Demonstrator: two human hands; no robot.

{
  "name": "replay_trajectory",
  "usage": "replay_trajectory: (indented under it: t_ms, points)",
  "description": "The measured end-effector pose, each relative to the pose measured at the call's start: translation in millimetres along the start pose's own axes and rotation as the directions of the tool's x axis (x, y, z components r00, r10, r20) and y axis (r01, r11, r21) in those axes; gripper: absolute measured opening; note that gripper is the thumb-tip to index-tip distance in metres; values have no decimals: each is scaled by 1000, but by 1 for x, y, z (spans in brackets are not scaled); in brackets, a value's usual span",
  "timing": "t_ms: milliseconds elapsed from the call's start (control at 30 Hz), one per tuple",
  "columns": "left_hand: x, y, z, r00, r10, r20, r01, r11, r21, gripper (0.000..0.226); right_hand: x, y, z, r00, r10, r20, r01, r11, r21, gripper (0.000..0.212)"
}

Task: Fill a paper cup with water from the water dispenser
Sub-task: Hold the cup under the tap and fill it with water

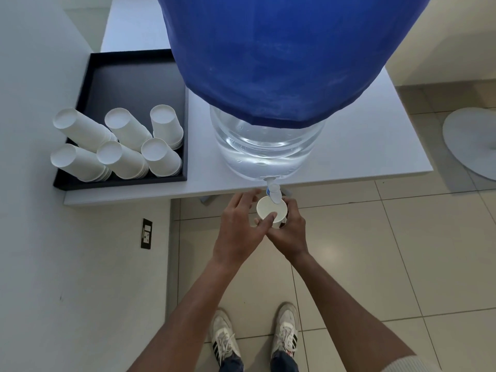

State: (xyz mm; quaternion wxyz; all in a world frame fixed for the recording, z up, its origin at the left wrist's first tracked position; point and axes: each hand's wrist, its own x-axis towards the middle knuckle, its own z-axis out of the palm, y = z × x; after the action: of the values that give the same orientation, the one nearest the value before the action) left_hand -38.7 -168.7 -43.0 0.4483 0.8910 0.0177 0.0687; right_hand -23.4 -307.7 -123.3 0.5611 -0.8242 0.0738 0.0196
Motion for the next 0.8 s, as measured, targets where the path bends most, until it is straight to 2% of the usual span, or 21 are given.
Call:
replay_trajectory:
  t_ms: [133,233,400,567,800]
  points:
    - [11,7,2,987,156,31,-157,987,22,57,9,-4,1,1000,-12,-6,12,1000,24,65]
    - [19,6,5,965,259,38,-262,956,136,47,11,-9,0,1000,-15,-14,16,999,48,64]
    - [26,6,4,939,338,65,-342,900,271,34,16,-15,3,1000,-22,-21,23,998,58,58]
    - [33,7,0,934,349,78,-357,897,261,25,17,-15,7,998,-44,-34,47,996,72,56]
    - [47,11,-3,958,279,68,-287,934,214,19,16,-15,9,996,-66,-58,70,996,63,60]
